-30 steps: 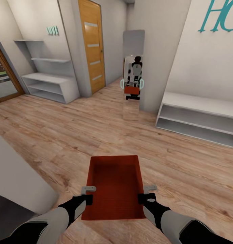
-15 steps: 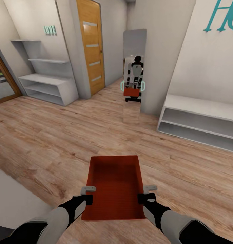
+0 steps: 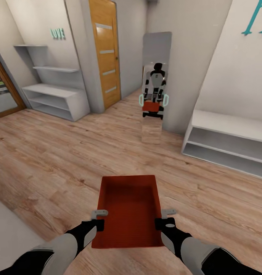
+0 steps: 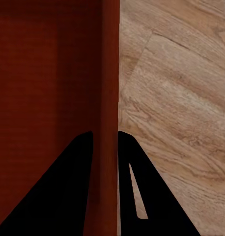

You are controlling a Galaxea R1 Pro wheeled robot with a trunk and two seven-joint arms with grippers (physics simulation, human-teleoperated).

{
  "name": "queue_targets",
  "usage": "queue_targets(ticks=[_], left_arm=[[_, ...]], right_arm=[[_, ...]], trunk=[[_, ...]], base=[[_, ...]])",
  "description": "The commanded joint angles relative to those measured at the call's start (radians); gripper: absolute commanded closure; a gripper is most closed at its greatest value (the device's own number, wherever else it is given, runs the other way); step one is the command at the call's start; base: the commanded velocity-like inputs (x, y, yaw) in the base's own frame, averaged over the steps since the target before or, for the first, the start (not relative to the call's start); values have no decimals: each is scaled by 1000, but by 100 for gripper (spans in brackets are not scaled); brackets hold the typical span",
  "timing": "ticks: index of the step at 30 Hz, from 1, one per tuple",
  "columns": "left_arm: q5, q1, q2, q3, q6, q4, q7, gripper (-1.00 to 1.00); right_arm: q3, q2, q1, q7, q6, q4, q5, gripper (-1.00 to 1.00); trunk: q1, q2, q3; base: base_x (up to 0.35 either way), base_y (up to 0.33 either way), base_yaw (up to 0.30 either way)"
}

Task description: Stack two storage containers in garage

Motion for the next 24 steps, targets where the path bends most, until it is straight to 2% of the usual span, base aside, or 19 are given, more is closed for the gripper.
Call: queue_targets(ticks=[1,12,24], left_arm=[[-9,0,25,-22,-14,-5,9,100],[-9,0,24,-22,-14,-5,9,100],[-9,0,24,-22,-14,-5,9,100]], right_arm=[[-3,0,0,-3,-4,19,-22,100],[-3,0,0,-3,-4,19,-22,100],[-2,0,0,-3,-4,19,-22,100]], trunk=[[1,0,-1],[1,0,-1],[1,0,-1]], base=[[323,0,242],[323,0,259],[323,0,17]])
